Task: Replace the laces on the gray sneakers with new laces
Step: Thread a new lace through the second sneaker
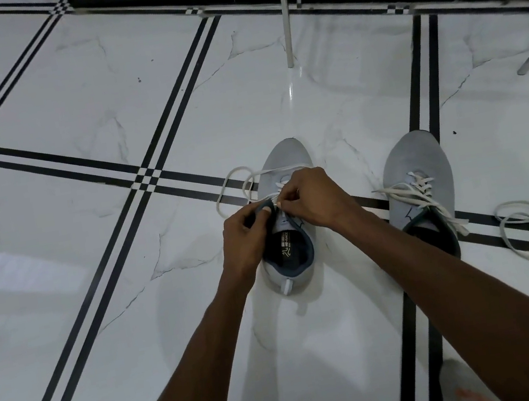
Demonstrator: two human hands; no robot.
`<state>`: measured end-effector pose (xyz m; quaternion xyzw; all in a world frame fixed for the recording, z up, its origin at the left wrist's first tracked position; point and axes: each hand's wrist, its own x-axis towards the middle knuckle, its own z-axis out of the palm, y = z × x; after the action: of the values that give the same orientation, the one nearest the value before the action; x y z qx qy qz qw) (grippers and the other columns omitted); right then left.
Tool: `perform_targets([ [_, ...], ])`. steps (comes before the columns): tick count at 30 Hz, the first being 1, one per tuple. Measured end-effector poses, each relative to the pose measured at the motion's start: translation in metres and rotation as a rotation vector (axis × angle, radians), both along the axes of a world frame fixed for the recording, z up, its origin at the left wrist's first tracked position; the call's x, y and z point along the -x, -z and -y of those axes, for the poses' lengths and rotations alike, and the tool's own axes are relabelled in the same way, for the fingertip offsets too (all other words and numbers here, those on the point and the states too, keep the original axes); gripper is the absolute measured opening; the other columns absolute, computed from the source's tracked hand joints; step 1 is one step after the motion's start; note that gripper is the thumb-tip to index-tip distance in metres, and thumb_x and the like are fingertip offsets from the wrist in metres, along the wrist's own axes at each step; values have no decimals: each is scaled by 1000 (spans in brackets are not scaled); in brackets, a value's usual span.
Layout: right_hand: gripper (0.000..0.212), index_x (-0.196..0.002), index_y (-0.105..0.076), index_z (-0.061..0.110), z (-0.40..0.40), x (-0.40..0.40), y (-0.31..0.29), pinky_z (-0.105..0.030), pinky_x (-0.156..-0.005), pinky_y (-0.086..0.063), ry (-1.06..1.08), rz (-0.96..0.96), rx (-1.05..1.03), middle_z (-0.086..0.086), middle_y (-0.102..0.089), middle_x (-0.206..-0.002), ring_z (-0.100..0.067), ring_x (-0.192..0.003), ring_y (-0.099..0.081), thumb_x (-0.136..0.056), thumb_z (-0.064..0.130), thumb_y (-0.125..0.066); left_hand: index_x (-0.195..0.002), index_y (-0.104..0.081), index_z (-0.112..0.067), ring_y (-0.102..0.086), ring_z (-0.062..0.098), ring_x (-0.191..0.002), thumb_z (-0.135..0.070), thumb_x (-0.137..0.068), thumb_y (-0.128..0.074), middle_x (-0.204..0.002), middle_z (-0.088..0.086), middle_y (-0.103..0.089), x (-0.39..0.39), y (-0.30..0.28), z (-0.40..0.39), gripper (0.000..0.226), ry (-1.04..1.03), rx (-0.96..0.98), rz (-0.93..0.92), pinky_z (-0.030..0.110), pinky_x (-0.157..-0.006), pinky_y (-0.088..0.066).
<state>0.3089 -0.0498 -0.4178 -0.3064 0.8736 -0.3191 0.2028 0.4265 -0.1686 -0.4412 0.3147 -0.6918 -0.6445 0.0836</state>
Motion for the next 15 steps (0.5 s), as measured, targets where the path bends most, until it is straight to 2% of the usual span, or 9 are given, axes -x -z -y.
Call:
perform_targets([
  [3,15,-79,-80,11,1,-1,4,-38,-69,-55,13,-20,-18,-6,-75,-76,-21,-71,-67,-83,16,-67,-114,-77,-18,-73,11,-98,-19,-99,-64,-101,-5,-78,0,0,0,20,3,-14,-12,29,-90,-59],
  [10,12,-78,-81,16,5,-5,4,-34,-70,-58,94,-17,-15,0,-76,-78,-18,-74,-69,-84,19,-71,-116,-77,-18,-73,10,-99,-21,-100,-63,-103,-5,-78,-1,1,4,22,60,57,-19,25,-88,-58],
  [15,5,-81,-81,21,-3,2,6,-36,-74,-58,57,131,-4,6,-75,-79,-11,-76,-69,-79,26,-82,-117,-77,-17,-73,10,-97,-21,-100,-63,-102,-4,-78,-1,2,4,22,67,85,-20,25,-88,-58],
])
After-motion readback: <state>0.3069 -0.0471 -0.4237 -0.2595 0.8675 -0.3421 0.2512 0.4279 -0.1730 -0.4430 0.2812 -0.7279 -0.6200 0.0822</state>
